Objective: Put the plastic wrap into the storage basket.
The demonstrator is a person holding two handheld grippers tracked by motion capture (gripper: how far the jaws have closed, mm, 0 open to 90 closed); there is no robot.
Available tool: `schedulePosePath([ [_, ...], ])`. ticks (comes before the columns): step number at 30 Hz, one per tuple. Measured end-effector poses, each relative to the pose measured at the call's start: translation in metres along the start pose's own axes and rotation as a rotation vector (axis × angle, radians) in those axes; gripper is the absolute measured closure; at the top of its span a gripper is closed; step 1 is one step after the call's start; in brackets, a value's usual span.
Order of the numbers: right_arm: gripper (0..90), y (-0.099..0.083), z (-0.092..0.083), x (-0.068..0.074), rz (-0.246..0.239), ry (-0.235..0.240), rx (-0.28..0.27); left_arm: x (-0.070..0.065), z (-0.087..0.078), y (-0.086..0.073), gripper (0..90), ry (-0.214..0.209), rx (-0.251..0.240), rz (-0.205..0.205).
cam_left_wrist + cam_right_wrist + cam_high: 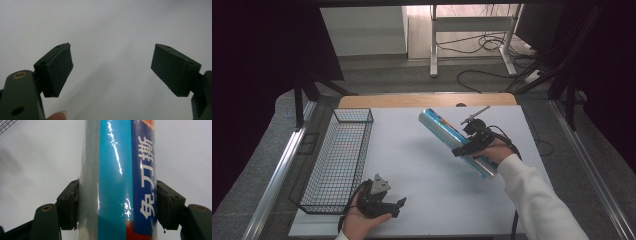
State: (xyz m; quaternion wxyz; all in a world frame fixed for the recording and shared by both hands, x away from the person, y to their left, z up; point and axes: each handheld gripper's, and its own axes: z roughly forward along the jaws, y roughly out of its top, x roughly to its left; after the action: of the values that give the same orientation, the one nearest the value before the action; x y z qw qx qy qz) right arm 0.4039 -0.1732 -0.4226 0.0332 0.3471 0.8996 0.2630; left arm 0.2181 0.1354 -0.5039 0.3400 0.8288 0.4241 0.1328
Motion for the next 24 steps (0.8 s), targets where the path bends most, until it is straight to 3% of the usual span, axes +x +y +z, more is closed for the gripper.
schedulePosePath([
  [11,31.7,-0.011,-0.002,0.023,-0.045,0.042,-0.020,0.001,0.000,0.002,16.9,-0.038,-0.015,-0.030],
  [14,31.7,-0.018,-0.001,0.032,-0.041,0.066,-0.046,0.003,-0.002,0.005,16.6,-0.077,-0.042,-0.077],
  [21,31.7,-0.027,0.002,0.048,-0.050,0.091,-0.082,0.006,-0.005,0.012,14.1,-0.122,-0.102,-0.158],
  [23,31.7,-0.030,0.004,0.055,-0.046,0.092,-0.107,0.012,-0.007,0.020,13.6,-0.169,-0.147,-0.229],
  [24,31.7,-0.030,0.004,0.055,-0.046,0.092,-0.107,0.012,-0.007,0.020,13.4,-0.169,-0.147,-0.229],
])
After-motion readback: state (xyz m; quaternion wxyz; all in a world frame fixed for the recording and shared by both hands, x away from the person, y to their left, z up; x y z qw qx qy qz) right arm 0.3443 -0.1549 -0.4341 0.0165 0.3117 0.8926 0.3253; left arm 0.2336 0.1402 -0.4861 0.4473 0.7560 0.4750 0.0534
